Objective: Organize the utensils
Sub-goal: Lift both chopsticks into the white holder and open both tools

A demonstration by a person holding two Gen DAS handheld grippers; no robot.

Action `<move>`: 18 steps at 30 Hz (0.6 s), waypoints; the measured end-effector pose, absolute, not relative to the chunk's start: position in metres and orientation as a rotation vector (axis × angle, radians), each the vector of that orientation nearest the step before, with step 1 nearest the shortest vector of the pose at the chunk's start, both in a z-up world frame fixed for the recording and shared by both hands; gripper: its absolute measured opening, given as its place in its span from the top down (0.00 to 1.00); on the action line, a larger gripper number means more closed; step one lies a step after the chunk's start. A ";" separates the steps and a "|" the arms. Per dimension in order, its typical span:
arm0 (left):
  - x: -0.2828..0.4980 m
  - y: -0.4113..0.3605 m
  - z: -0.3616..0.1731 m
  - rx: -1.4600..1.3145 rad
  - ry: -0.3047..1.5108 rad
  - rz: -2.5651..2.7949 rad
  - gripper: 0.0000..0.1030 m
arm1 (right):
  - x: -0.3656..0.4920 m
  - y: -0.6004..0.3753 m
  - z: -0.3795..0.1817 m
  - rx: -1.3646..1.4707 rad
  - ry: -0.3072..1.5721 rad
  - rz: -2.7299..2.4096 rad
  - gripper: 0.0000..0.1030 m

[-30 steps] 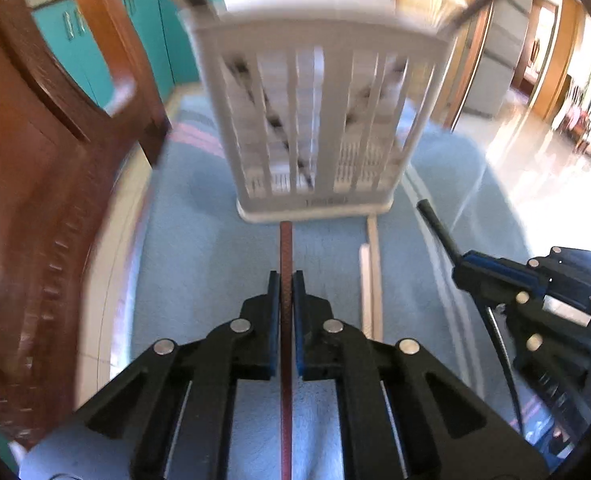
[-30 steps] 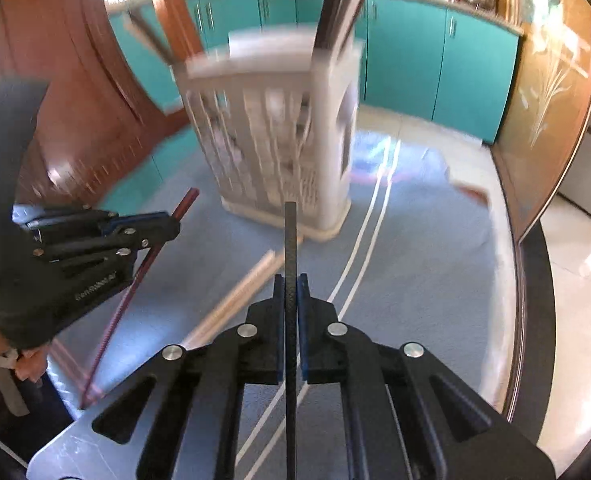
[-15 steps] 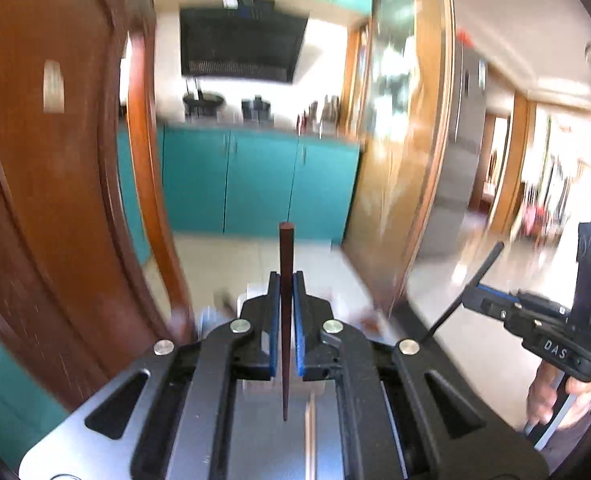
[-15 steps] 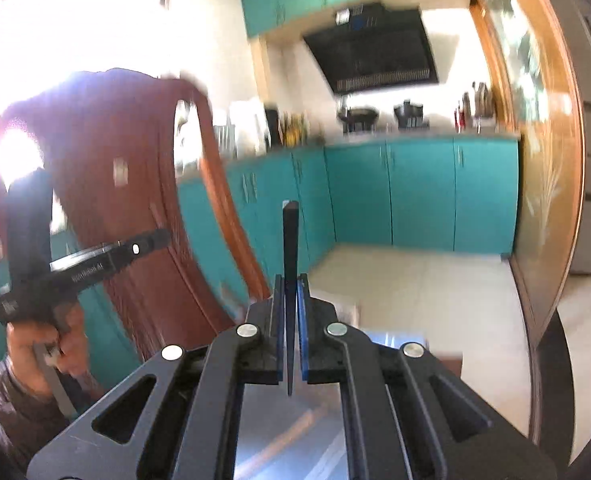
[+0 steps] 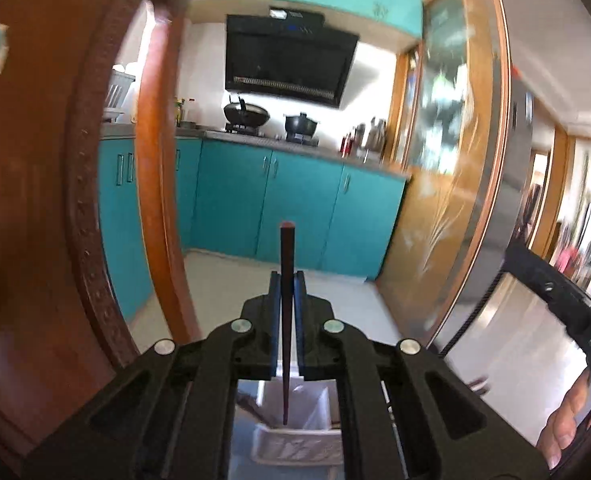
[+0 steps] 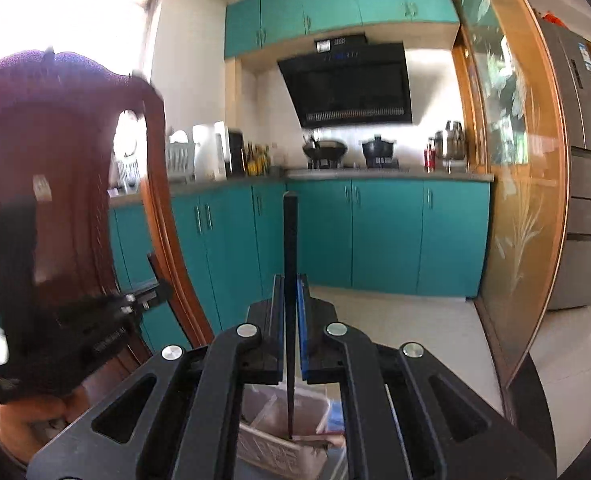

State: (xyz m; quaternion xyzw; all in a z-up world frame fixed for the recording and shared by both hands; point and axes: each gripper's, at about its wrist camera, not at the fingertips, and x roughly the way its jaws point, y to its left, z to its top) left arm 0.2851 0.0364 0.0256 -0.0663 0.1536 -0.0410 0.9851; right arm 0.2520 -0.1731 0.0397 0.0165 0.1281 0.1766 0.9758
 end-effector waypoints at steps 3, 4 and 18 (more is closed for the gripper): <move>0.286 0.030 0.017 -0.088 0.327 -0.080 0.93 | 0.262 -0.169 0.023 0.031 0.322 0.353 0.94; 0.285 0.028 0.016 -0.075 0.331 -0.074 0.93 | 0.262 -0.169 0.020 0.025 0.329 0.344 0.93; 0.214 0.057 0.002 -0.131 0.242 -0.093 0.77 | 0.174 -0.180 -0.049 0.055 0.493 0.498 0.76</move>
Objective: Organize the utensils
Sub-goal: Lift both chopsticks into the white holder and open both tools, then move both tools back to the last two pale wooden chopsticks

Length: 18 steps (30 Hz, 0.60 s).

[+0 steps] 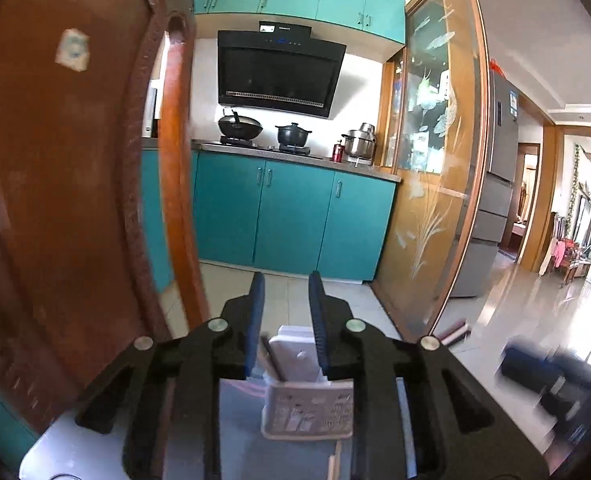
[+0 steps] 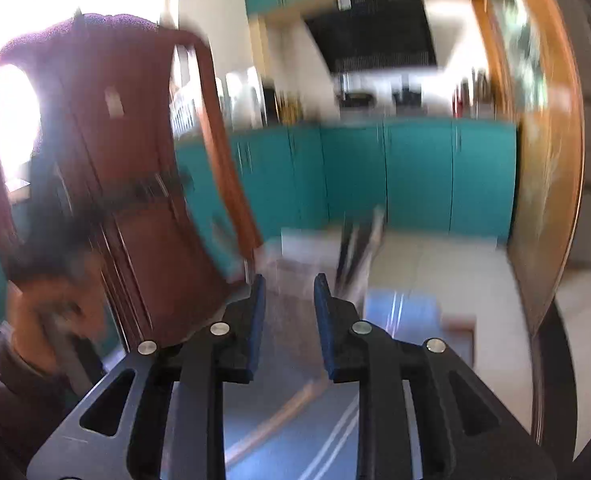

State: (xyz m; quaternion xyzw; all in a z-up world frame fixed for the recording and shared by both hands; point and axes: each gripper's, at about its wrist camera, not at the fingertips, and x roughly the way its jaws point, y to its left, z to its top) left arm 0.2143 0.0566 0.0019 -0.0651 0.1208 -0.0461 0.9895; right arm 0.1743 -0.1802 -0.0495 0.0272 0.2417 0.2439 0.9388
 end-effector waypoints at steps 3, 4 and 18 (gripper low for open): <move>0.210 0.061 -0.018 -0.140 0.299 -0.088 0.77 | 0.211 -0.162 -0.107 0.079 0.714 0.405 0.76; 0.209 0.063 -0.025 -0.144 0.323 -0.087 0.77 | 0.221 -0.157 -0.123 0.098 0.762 0.367 0.76; 0.218 0.067 -0.066 -0.102 0.474 -0.071 0.73 | 0.289 -0.111 -0.208 0.027 0.991 0.213 0.86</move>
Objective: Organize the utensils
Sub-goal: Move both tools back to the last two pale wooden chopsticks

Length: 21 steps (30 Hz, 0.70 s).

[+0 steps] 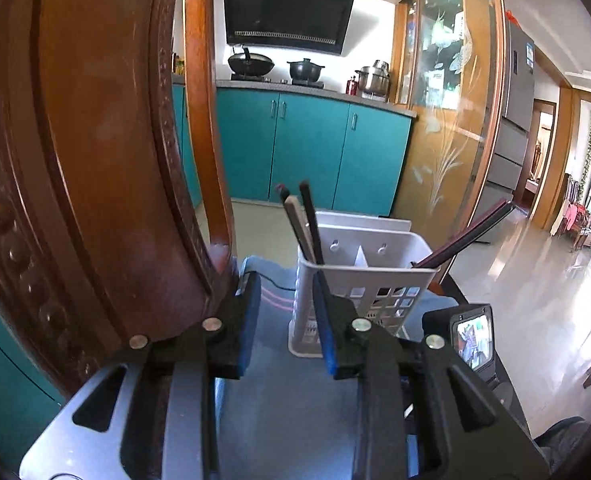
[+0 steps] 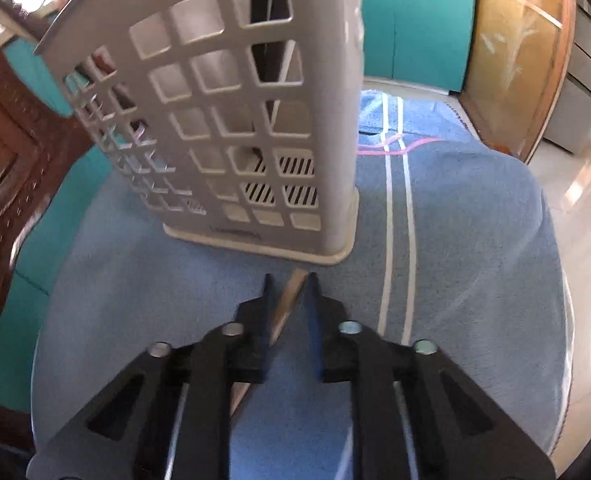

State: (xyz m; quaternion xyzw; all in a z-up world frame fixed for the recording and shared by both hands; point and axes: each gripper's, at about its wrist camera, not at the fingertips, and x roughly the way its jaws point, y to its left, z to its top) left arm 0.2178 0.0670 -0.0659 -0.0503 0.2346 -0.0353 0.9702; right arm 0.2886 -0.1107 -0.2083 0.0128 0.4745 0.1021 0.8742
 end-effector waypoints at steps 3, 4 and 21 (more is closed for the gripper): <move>0.222 0.069 -0.069 -0.107 0.498 -0.071 0.73 | 0.282 -0.121 -0.209 0.037 1.060 0.268 0.89; 0.223 0.069 -0.070 -0.106 0.508 -0.072 0.70 | 0.279 -0.125 -0.208 0.022 1.078 0.297 0.90; 0.263 -0.018 -0.185 0.081 0.963 -0.273 0.60 | 0.223 -0.211 -0.174 0.004 0.976 0.295 0.69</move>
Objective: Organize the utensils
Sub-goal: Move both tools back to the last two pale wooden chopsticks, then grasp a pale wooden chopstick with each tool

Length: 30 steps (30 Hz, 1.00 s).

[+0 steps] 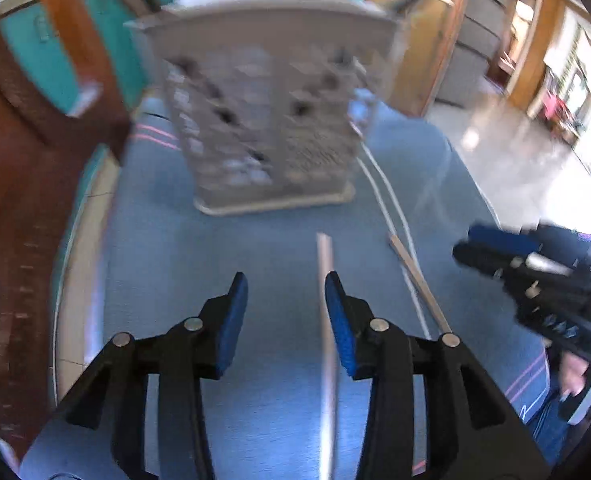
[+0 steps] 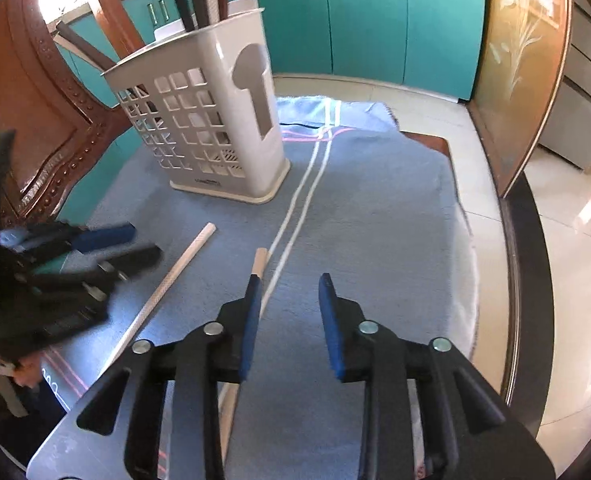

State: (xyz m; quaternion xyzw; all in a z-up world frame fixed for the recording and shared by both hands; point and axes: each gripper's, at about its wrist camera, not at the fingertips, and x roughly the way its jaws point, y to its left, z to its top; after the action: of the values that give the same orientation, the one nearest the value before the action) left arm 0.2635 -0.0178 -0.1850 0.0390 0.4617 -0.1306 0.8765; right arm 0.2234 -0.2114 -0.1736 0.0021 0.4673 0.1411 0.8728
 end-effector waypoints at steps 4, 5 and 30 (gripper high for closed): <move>0.264 -0.037 -0.204 0.153 0.989 -0.276 0.60 | 0.226 -0.213 -0.173 0.022 0.981 0.305 0.68; 0.265 -0.039 -0.208 0.161 0.998 -0.276 0.64 | 0.225 -0.215 -0.169 0.022 0.981 0.308 0.68; 0.268 0.006 -0.215 0.166 1.048 -0.194 0.64 | 0.229 -0.152 -0.205 -0.175 1.046 0.288 0.57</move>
State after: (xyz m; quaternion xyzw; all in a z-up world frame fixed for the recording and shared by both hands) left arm 0.2678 0.0063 -0.2155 0.0789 0.4988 -0.0922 0.8582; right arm 0.2291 -0.1517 -0.2049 -0.0831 0.4972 0.1367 0.8528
